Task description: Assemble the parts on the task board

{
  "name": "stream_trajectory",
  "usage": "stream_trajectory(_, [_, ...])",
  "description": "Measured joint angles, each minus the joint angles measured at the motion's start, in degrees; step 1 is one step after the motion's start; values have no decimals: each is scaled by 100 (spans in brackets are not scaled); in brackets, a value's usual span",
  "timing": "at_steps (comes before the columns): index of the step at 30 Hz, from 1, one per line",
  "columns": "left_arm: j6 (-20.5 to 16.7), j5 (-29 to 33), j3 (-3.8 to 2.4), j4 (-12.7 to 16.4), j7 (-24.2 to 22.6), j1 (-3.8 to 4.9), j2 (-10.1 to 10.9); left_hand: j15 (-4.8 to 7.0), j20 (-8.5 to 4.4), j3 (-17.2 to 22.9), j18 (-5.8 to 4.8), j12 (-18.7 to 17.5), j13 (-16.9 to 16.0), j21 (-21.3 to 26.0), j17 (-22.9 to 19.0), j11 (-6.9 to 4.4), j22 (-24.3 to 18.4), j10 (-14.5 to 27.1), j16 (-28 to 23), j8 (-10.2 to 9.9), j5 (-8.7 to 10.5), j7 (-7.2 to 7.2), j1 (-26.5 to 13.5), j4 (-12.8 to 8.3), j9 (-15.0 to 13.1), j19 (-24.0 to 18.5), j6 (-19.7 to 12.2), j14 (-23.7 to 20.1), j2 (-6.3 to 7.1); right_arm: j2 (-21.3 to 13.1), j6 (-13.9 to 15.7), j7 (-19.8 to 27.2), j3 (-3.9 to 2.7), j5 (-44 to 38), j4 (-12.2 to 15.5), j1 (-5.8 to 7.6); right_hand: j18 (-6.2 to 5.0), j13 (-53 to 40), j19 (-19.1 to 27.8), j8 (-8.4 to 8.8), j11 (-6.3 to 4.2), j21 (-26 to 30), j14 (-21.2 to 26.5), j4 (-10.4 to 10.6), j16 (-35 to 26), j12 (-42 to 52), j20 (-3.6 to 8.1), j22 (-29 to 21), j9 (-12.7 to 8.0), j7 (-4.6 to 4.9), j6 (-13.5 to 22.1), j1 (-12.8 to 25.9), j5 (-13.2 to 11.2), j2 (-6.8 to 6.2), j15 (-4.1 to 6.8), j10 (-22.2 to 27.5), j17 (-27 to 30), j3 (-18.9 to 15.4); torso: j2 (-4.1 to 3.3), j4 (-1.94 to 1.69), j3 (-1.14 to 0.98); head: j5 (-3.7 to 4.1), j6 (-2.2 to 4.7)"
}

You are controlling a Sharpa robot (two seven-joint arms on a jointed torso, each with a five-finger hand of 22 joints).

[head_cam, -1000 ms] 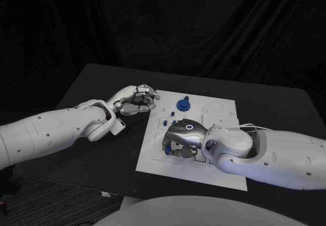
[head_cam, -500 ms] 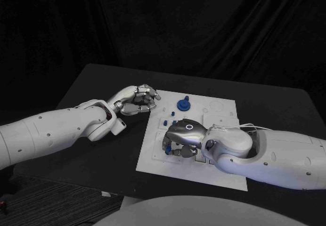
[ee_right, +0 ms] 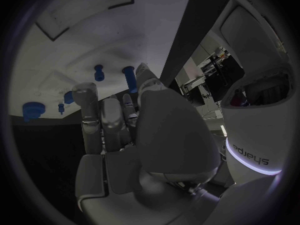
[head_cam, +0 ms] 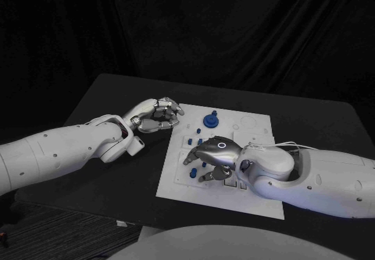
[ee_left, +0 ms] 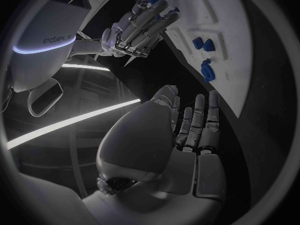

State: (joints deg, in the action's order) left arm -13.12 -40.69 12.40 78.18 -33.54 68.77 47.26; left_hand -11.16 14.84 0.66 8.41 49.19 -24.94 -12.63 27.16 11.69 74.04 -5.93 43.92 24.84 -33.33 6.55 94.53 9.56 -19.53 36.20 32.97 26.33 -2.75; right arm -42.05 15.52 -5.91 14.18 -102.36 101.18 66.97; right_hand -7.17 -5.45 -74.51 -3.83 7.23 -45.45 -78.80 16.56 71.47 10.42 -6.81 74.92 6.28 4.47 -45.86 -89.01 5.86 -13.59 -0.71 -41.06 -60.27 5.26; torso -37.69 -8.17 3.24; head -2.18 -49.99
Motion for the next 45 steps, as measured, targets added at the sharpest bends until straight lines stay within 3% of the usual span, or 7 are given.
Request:
stream_trajectory(12, [3, 0, 0, 7, 6, -1, 58, 0, 0, 16, 0, 0, 0, 0, 0, 0, 7, 0, 0, 0, 0, 0, 0, -16, 0, 0, 0, 0, 0, -982, 594, 31, 2, 271, 604, 419, -2, -436, 30, -28, -75, -47, 30, -32, 63, 1357, 4, -1, -39, 178, -26, 16, -148, 186, -12, -58, 35, 127, 1, 7, -3, 76, 0])
stream_trajectory(17, [2, 0, 0, 21, 10, -1, 85, 0, 0, 16, 0, 0, -1, 0, 0, -1, 6, 0, 0, 0, 0, 0, 0, -16, -1, 0, 0, 0, 0, -1571, 817, 29, -7, 806, 785, 751, -46, -3774, 192, -243, -352, 290, 244, -268, -89, 5509, 108, -1, 109, 354, -413, 124, -53, 353, 84, -46, 357, 108, 2, 9, -4, 172, 0])
stream_trajectory(22, [0, 0, 0, 42, 15, -1, 120, 0, 0, 16, 0, 0, -1, 0, 0, -1, 11, 0, 0, 0, 0, 0, 1, -16, 0, 0, 0, 0, 0, -2148, 896, -19, -3, 1218, 827, 930, -45, -6821, -157, -715, -453, -445, -230, -171, 605, 7625, 161, -1, 473, 270, -855, 557, 114, 482, 170, -3118, -645, 32, 6, 10, -4, 290, 0])
stream_trajectory(26, [-3, 0, 0, 47, 22, -1, 131, 0, 0, 16, 0, 0, -1, -20, 0, 19, 20, -20, 0, 0, 0, 0, 1, -15, 5, 0, 0, 0, 0, -2349, 841, -180, 1, 1417, 744, 972, -33, -6948, -333, -1008, -491, -854, -459, -33, 922, 7848, 177, -1, 698, 169, -1022, 974, 146, 499, 213, -4074, -1162, -29, 7, 13, -3, 392, 0])
stream_trajectory(30, [-4, 0, 0, 52, 27, -1, 140, 0, 0, 16, 0, 0, -1, -20, 0, 19, 20, -20, 0, 0, 0, 0, 1, -15, 5, 0, 0, 0, 1, -2426, 510, -565, 1, 1551, 658, 989, 139, -6950, -664, -1465, -709, -1636, -524, 29, 1422, 7944, 365, -1, 1122, -57, -1468, 2667, 150, 634, 404, -4292, -1465, -171, 9, 18, 1, 503, 0])
stream_trajectory(35, [-2, 0, 0, 55, 28, -1, 146, -2, 0, 16, 0, 0, 4, -20, 0, 19, 45, -20, 0, 0, 0, 0, -18, -15, 12, 0, 0, 43, -18, -2418, -190, -1192, 5, 1701, 548, 989, 139, -6949, -670, -1503, -821, -1705, -517, 35, 1547, 7944, 479, -2, 1330, -182, -1766, 4029, 250, 661, 494, -4284, -1468, -195, 10, 18, 3, 587, 0])
stream_trajectory(45, [4, 0, 0, 57, 28, -2, 151, -2, 0, 16, 0, 0, 10, -36, 0, 19, 55, -20, 0, 0, 0, 0, -30, -15, 12, 0, 0, 43, -30, -2359, -1089, -2035, 6, 1950, 535, 894, 364, -6949, -955, -1532, -995, -3067, -520, 43, 1839, 7944, 639, 1, 1709, -413, -2407, 4104, 322, 603, 690, -4305, -1468, -250, 9, 14, 2, 716, 0])
